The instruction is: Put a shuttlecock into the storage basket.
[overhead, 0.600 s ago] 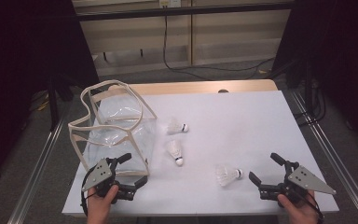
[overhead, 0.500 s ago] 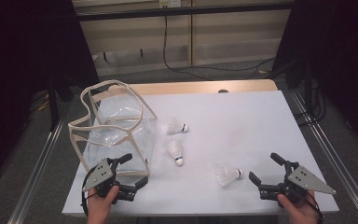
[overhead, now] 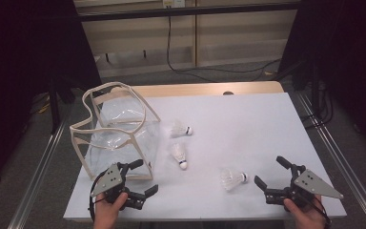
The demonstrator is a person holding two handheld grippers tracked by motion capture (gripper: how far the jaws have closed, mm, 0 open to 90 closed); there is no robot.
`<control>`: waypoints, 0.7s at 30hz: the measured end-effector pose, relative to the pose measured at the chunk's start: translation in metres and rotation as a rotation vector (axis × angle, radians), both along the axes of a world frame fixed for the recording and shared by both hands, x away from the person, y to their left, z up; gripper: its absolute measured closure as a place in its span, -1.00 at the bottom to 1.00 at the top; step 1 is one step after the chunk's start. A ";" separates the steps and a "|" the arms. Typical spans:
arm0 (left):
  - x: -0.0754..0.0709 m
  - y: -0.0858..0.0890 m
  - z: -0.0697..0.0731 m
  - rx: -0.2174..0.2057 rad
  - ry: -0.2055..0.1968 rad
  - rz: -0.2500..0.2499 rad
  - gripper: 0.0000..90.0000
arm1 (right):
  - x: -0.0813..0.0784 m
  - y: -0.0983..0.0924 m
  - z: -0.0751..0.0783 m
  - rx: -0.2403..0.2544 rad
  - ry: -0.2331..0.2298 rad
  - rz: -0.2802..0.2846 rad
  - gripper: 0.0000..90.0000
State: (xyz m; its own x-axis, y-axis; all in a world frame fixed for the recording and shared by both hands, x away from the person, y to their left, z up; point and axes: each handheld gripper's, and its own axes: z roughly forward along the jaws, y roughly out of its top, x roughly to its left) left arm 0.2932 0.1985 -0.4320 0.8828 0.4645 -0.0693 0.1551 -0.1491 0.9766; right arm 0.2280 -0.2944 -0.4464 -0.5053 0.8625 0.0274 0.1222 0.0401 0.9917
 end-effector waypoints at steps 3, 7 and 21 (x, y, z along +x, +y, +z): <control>-0.001 -0.003 -0.001 0.003 0.011 -0.012 -0.99 | 0.000 0.000 0.000 -0.001 0.000 0.001 -1.00; -0.002 -0.005 0.000 0.008 0.010 -0.006 -0.99 | 0.000 0.000 0.000 -0.001 0.000 -0.002 -1.00; -0.006 -0.011 -0.001 0.013 0.031 -0.065 -0.95 | 0.000 0.000 0.000 -0.001 -0.002 0.002 -1.00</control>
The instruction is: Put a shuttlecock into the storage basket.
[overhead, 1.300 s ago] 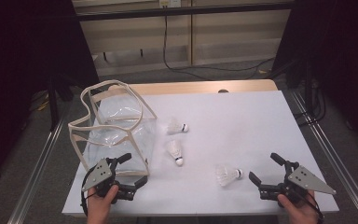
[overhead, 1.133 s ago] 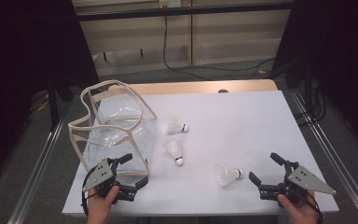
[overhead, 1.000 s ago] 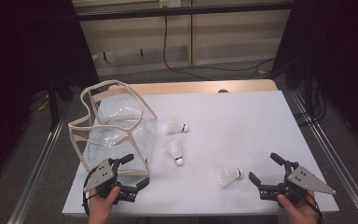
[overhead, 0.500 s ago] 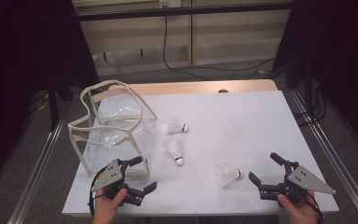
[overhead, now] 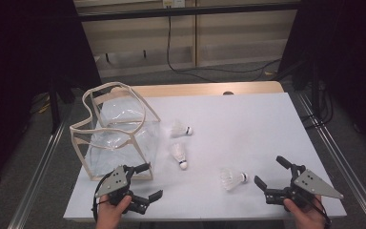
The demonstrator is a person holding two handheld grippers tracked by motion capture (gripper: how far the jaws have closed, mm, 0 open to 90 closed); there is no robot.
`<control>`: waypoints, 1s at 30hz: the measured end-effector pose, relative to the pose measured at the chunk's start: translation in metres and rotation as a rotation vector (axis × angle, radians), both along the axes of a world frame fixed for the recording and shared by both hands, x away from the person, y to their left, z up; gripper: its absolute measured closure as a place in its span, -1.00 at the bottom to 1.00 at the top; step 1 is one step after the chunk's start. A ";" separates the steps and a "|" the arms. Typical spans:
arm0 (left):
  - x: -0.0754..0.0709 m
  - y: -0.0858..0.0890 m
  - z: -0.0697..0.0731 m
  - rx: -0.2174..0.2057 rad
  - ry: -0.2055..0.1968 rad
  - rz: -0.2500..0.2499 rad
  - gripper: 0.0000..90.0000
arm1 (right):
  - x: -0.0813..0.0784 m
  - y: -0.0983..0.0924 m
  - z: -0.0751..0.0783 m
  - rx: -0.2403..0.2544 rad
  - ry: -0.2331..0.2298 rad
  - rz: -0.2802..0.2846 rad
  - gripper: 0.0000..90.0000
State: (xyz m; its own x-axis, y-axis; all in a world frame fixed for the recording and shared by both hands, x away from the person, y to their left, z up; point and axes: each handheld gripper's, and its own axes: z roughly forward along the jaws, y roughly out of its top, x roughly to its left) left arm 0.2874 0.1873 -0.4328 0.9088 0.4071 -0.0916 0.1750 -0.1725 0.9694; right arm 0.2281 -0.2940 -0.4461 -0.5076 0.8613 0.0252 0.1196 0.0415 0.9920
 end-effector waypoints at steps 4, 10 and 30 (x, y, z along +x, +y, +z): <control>-0.001 -0.004 -0.001 0.004 0.008 -0.020 -0.95 | 0.000 0.001 0.000 -0.003 -0.003 0.001 -1.00; -0.001 -0.014 -0.002 0.010 0.020 -0.055 -0.95 | 0.001 0.001 0.000 -0.004 -0.001 0.003 -1.00; 0.002 -0.031 -0.004 0.026 0.038 -0.078 -0.95 | 0.001 0.001 0.000 -0.008 -0.004 0.009 -1.00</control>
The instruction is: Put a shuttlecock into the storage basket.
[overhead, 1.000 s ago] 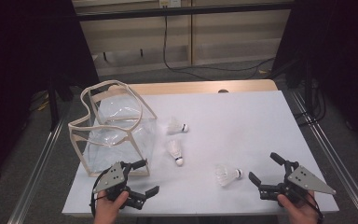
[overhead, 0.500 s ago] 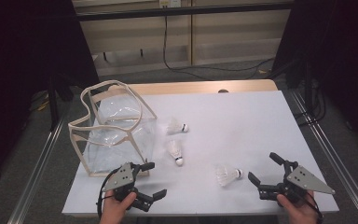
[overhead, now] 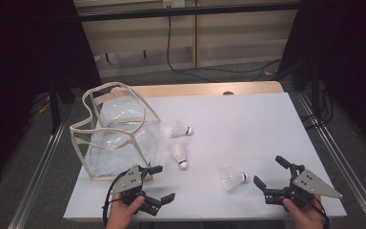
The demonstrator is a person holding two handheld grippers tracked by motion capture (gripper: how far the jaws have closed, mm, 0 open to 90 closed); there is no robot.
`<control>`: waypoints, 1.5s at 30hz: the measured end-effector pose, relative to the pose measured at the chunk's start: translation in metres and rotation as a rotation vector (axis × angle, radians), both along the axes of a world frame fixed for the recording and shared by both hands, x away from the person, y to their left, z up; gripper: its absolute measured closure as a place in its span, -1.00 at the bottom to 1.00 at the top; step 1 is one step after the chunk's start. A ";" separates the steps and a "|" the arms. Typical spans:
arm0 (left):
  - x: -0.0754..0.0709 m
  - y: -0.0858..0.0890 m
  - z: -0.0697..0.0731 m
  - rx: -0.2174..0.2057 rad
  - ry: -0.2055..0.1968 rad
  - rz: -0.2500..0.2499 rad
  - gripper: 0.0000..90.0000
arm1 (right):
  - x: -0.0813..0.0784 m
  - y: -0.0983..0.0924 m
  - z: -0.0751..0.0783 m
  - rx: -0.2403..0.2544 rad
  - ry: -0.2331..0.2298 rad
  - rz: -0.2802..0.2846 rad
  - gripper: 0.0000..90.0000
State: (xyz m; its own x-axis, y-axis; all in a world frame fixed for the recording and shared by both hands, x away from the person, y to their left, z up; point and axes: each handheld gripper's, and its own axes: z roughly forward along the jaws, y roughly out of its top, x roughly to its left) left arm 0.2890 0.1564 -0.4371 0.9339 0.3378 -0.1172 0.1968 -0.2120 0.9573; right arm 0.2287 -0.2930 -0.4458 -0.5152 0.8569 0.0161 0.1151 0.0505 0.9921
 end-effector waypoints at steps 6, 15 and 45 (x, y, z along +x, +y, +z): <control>0.001 -0.005 -0.001 0.007 0.009 0.011 -0.95 | 0.000 0.000 0.000 0.001 -0.003 0.002 -1.00; 0.002 -0.016 -0.001 0.034 0.019 0.037 -0.95 | 0.000 0.001 0.000 0.001 -0.003 0.004 -1.00; 0.010 -0.048 0.002 0.091 0.083 0.190 -0.94 | 0.000 0.001 0.000 -0.004 -0.004 0.004 -1.00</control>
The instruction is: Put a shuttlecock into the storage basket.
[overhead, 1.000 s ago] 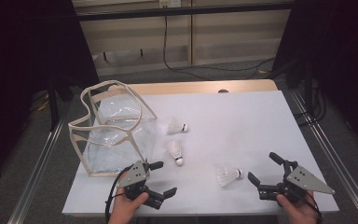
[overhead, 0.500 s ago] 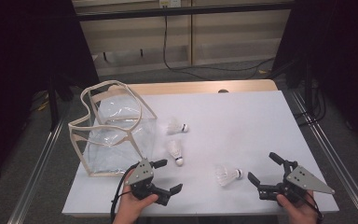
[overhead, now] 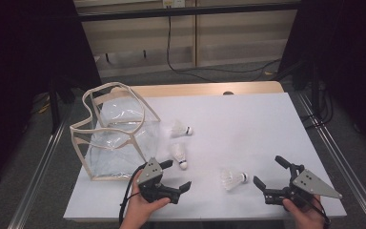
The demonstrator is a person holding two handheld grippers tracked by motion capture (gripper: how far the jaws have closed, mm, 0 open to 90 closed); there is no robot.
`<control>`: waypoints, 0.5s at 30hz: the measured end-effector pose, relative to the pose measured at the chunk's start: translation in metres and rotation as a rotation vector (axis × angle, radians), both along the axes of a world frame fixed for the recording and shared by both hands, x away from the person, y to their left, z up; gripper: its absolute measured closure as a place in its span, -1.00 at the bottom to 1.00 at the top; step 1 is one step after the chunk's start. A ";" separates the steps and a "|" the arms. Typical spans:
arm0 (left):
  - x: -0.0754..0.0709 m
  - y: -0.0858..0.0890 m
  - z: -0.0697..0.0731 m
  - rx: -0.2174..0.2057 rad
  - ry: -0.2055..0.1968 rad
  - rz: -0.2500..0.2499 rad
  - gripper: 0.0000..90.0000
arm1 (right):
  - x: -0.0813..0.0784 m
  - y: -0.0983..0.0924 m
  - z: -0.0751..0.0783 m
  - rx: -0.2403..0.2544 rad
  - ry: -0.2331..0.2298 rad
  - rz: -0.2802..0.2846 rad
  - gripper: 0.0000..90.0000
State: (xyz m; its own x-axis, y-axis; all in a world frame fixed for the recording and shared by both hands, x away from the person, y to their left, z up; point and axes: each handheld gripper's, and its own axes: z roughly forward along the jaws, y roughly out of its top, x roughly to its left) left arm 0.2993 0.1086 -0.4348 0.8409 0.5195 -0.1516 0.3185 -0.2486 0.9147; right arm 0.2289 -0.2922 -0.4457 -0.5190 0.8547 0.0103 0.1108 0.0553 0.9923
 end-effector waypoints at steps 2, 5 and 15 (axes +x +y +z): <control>0.000 -0.002 0.000 0.006 0.002 0.001 -0.94 | 0.000 0.000 0.000 0.000 0.000 0.000 -1.00; 0.001 -0.005 0.000 0.022 0.007 0.010 -0.94 | 0.000 0.000 0.000 0.001 0.001 -0.001 -1.00; 0.003 -0.012 -0.001 0.050 0.017 0.046 -0.91 | 0.000 0.000 0.000 -0.001 -0.003 -0.002 -1.00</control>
